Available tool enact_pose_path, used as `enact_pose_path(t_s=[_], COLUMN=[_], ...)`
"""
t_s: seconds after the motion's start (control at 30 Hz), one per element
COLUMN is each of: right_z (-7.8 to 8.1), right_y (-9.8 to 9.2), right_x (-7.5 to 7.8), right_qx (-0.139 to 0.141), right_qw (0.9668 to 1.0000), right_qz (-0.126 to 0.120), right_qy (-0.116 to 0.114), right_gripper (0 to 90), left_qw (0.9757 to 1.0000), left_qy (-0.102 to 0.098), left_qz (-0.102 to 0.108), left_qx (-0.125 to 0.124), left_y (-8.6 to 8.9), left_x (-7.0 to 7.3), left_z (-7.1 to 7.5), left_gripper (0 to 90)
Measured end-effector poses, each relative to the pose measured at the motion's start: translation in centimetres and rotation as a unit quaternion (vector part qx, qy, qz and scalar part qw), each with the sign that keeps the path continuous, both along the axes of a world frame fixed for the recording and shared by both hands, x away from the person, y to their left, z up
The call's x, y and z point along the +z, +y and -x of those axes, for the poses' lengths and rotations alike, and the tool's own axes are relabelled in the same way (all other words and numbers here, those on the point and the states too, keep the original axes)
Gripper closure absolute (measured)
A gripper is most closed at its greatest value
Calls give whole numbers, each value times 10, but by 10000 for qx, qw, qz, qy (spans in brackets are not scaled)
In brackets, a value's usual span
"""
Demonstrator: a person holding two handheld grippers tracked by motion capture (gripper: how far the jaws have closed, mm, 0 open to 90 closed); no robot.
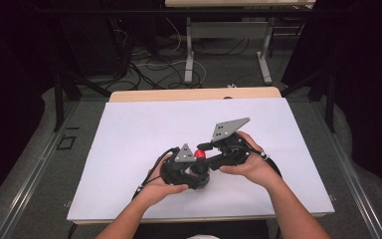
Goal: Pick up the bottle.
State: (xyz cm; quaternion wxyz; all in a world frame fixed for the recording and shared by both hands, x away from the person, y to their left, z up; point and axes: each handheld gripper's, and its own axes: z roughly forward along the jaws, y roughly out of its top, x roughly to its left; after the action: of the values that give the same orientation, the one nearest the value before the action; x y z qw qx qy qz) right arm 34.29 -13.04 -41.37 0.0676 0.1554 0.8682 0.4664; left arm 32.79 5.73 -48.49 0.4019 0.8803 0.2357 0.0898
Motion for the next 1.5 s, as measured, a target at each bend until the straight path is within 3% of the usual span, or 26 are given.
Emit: enact_pose_path(t_s=[0.1, 0.2, 0.27, 0.3, 0.4, 0.53, 0.8, 0.9, 1.0, 1.1, 1.13, 1.2, 1.33, 1.4, 1.5], right_z=[7, 15, 17, 21, 23, 23, 24, 23, 20, 14, 12, 6, -4, -6, -10], right_y=[2, 4, 5, 7, 9, 14, 20, 20, 17, 13, 12, 9, 5, 4, 3], right_x=[2, 2, 2, 1, -1, -3, -4, -3, -2, -1, 0, 1, 2, 3, 4], right_qx=[-367, -898, -990, -1175, -1369, -1606, -1752, -1635, -1353, -897, -692, -272, 383, 645, 978], right_qw=[9992, 9956, 9945, 9924, 9900, 9867, 9843, 9862, 9905, 9956, 9972, 9994, 9991, 9976, 9944], right_qz=[38, 92, 120, 91, 14, -82, -150, -134, -117, -66, -10, 18, 97, 179, 249], right_qy=[-162, -260, -326, -347, -335, -224, -147, -236, -206, -270, -271, -229, -139, -168, -316], right_gripper=[502, 522, 524, 526, 531, 548, 603, 608, 611, 612, 613, 613, 613, 613, 609], left_qw=[9999, 9998, 9997, 9998, 9992, 9993, 9991, 9994, 9996, 9999, 9999, 10000, 10000, 9998, 9998], left_qy=[12, -18, -10, 32, -8, 26, -9, -1, -5, 47, -11, 67, -2, 5, 4], left_qz=[-1, 1, -4, -52, 22, -11, -22, -38, -46, -98, -2, -25, -48, -109, -66], left_qx=[115, 199, 235, 207, 396, 383, 423, 345, 272, 100, 137, 14, -59, -182, -164], left_y=[2, 3, 3, 4, 2, 2, 1, 3, 3, 5, 4, 5, 5, 5, 5], left_x=[0, 0, 0, 1, 0, 1, 0, 2, 2, 3, 2, 2, 1, 1, 1], left_z=[-1, -2, -2, -2, -1, -1, 0, 0, 0, 1, 2, 3, 5, 5, 6], left_gripper=[300, 300, 300, 300, 300, 300, 300, 300, 300, 300, 300, 300, 300, 300, 300])
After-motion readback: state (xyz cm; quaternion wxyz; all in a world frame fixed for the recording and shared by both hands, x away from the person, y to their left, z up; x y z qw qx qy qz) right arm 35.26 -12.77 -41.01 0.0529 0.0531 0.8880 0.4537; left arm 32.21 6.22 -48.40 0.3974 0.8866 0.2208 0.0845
